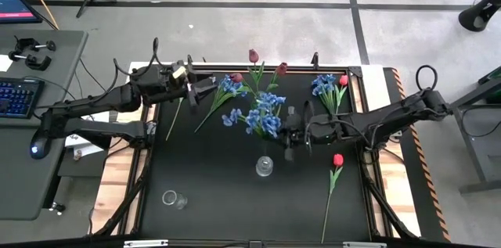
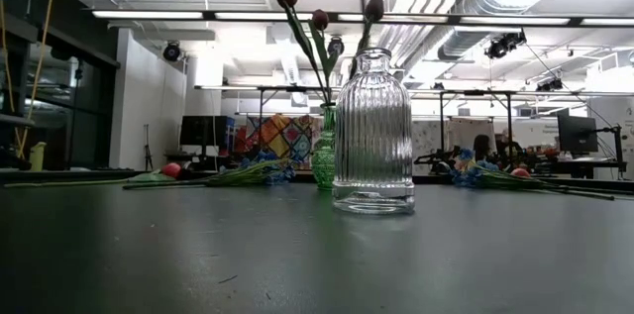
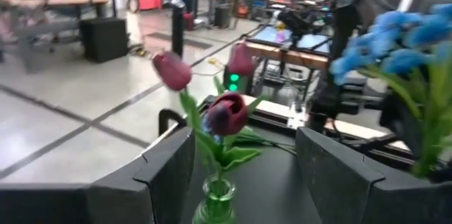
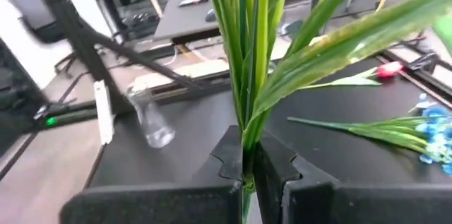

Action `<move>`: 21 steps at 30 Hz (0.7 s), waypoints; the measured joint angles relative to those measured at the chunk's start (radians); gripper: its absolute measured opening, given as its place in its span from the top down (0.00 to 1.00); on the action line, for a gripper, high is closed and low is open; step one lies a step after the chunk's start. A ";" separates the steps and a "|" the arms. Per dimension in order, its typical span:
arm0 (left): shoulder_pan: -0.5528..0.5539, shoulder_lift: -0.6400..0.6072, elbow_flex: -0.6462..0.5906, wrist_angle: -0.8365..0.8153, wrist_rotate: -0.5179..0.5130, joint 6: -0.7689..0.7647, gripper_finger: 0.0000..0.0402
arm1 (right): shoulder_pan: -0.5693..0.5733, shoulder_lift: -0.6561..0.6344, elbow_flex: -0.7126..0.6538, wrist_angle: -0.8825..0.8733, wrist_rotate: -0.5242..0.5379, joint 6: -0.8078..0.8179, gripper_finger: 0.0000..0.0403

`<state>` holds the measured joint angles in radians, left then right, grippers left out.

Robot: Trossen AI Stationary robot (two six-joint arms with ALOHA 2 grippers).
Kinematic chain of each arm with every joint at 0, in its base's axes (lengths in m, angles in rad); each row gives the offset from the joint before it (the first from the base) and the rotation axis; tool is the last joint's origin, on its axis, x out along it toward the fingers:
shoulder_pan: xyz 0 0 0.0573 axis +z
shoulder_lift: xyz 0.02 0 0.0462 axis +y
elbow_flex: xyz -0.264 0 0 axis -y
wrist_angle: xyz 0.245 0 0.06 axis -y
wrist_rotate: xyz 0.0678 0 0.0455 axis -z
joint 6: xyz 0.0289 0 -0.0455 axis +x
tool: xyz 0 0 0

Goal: Sort flowers into vase by color
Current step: Put the bottom blue flowers into the right transparent vase

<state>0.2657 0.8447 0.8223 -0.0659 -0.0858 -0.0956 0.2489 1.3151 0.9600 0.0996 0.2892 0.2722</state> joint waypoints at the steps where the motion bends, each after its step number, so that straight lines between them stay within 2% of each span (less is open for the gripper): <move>1: 0.000 -0.009 0.000 -0.002 0.014 0.013 0.42 | 0.000 0.010 0.000 0.016 0.005 0.001 1.00; 8: 0.000 -0.098 0.000 -0.009 0.030 0.004 0.42 | 0.011 0.050 0.000 0.036 0.015 0.103 1.00; 13: 0.000 -0.156 0.001 -0.009 0.030 -0.010 0.42 | 0.030 -0.009 0.000 0.039 0.099 0.064 1.00; 15: 0.000 -0.164 0.001 -0.008 0.025 -0.021 0.42 | 0.035 -0.036 0.000 0.034 0.127 0.062 1.00; 21: 0.000 -0.151 0.001 -0.010 0.021 -0.077 0.42 | 0.053 -0.047 0.001 -0.010 0.123 0.067 1.00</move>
<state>0.2661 0.6941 0.8234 -0.0759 -0.0649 -0.1725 0.3017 1.2682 0.9607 0.0895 0.4121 0.3393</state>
